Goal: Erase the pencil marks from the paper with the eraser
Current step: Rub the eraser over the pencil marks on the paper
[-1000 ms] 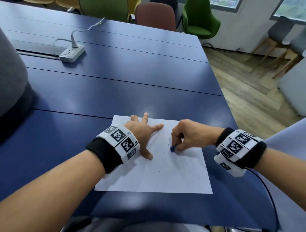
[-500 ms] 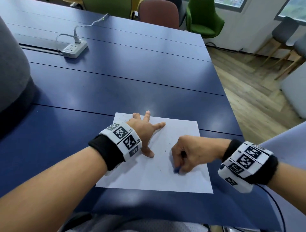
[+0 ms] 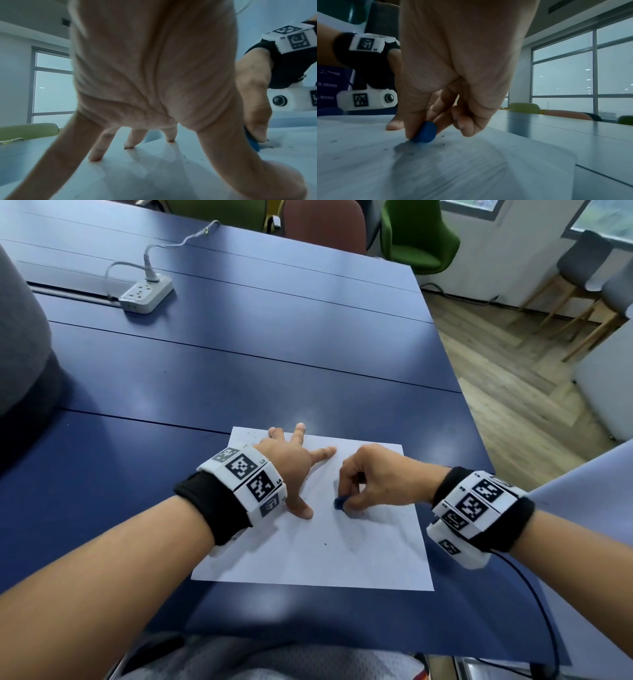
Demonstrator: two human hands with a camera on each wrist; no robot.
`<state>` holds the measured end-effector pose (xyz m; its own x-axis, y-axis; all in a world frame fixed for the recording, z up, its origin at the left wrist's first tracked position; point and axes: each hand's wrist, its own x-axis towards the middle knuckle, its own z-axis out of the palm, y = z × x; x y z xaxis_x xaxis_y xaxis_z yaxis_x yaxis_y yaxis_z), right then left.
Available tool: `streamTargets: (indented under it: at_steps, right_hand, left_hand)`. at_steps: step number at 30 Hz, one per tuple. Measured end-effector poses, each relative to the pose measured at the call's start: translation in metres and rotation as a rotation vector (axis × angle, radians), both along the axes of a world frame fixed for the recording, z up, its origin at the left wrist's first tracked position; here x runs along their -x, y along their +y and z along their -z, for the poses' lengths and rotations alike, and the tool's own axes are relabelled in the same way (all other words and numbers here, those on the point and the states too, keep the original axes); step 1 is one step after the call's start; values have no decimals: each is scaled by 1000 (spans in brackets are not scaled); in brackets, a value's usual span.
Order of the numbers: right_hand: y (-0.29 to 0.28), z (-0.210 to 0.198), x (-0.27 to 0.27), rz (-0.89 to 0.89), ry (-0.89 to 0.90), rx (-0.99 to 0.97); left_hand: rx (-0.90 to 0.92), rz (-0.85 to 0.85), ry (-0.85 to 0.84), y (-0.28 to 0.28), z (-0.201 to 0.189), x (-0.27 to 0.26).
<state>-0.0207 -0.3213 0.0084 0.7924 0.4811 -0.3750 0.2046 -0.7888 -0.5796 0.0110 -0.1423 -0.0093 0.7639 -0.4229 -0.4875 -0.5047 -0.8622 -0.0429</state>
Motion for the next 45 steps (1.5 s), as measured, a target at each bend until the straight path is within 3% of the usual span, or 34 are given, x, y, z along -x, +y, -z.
streamTargets:
  at_steps: [6, 11, 15, 20, 24, 29, 33, 38, 42, 45]
  right_hand:
    - [3, 3, 26, -203, 197, 53]
    - [-4, 8, 17, 34, 19, -51]
    - [-2, 1, 34, -156, 201, 39]
    - [-12, 3, 18, 9, -6, 16]
    - [-5, 0, 34, -176, 153, 93]
    - [4, 5, 19, -63, -55, 13]
    - [14, 5, 36, -254, 53, 52]
    - [0, 9, 13, -63, -103, 21]
    - [4, 4, 29, -211, 37, 99]
    - [-2, 3, 1, -113, -58, 138]
  left_hand:
    - [1, -9, 18, -1, -2, 1]
    - [-4, -14, 21, 0, -4, 1]
    - [-5, -15, 25, 0, -5, 1]
    - [0, -12, 16, 0, -4, 1]
    - [-11, -17, 20, -1, -4, 1]
    - [-10, 2, 8, 0, -1, 0]
    - [-13, -10, 15, -1, -2, 0]
    - [2, -2, -3, 0, -1, 1]
    - [-5, -3, 5, 0, -2, 2]
    - [-5, 5, -1, -1, -1, 1]
